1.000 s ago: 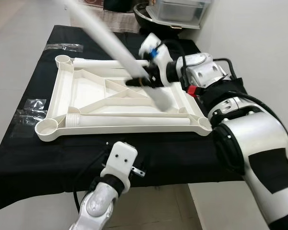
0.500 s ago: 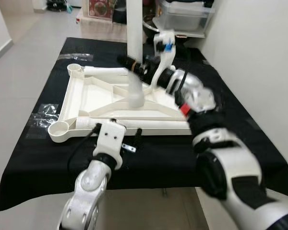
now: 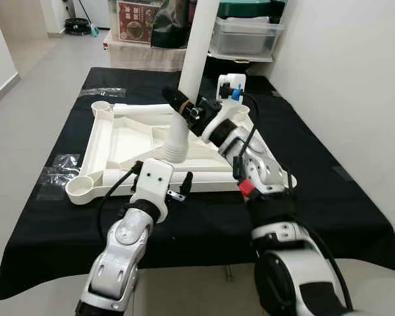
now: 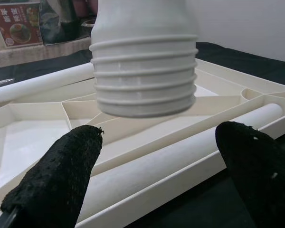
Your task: Building children table
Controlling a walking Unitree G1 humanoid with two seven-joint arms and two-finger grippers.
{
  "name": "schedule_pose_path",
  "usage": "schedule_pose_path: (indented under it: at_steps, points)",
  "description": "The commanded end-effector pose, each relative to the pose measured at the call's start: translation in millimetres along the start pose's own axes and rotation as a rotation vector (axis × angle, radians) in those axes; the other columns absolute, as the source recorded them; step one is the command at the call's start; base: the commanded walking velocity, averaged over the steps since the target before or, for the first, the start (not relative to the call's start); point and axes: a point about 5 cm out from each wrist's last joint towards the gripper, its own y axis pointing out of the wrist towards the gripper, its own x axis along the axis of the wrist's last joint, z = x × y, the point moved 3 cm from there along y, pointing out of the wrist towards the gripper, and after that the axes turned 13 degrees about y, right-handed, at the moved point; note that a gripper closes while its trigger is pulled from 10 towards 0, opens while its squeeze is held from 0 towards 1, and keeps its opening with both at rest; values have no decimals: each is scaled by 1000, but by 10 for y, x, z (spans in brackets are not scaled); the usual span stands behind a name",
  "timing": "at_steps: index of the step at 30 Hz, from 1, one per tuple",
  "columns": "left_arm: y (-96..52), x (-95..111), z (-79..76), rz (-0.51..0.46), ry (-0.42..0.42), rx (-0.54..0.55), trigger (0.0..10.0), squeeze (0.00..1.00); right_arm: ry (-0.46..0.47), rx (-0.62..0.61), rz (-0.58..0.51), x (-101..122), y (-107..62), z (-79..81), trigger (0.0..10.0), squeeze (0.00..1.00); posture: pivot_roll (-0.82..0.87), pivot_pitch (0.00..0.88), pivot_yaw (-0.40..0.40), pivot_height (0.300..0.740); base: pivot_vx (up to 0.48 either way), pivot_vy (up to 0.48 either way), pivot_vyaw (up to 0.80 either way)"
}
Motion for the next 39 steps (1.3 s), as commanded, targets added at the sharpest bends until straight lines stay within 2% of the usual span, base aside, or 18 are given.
schedule_pose_path:
  at_steps: [1,9,15,16,17,19,24,31,32,34,35,38,39]
  points:
    - [40,15,-22,-14,3,-7,10000,0,-4,9,-13,13,-23,68,0,0,47,0,-101,740,0,0,0]
    - [223,113,-39,-57,12,-9,10000,0,-29,8,24,-185,-163,135,0,0,40,0,-94,740,0,0,0]
    - [299,138,-53,-67,4,-11,10000,0,-44,-1,34,-225,-205,150,0,0,39,0,-94,740,0,0,0]
    - [314,142,-58,-68,3,-9,6275,0,-44,-5,33,-225,-210,151,0,0,37,0,-93,740,0,0,0]
    - [323,142,-67,-67,6,-8,196,0,-46,-9,30,-218,-211,149,0,0,35,0,-89,740,0,0,0]
    - [325,131,-86,-60,12,-9,0,0,-44,-15,25,-203,-210,143,0,0,35,0,-91,740,0,0,0]
    - [310,92,-129,-50,24,-13,0,0,-52,-21,22,-191,-218,147,0,0,34,0,-91,740,0,0,0]
    - [272,-32,-110,-16,56,-13,0,0,-58,-55,18,-192,-240,130,0,0,36,0,-92,740,0,0,0]
    - [262,-47,-108,-14,70,-24,10000,0,-64,-74,13,-183,-247,107,10000,0,35,0,-86,740,0,0,0]
    - [255,-55,-108,-14,78,-32,10000,0,-67,-87,10,-176,-252,92,10000,0,35,0,-86,740,0,0,0]
    - [245,-68,-96,-16,87,-34,10000,0,-57,-95,12,-169,-263,75,10000,1000,37,0,-88,740,0,0,0]
    - [215,-109,-42,1,75,-24,10000,0,-37,-103,17,-152,-285,47,10000,1000,34,0,-88,740,0,0,0]
    - [194,-114,-22,-7,109,-31,10000,0,-31,-105,23,-147,-295,34,10000,0,36,0,-90,740,0,0,0]
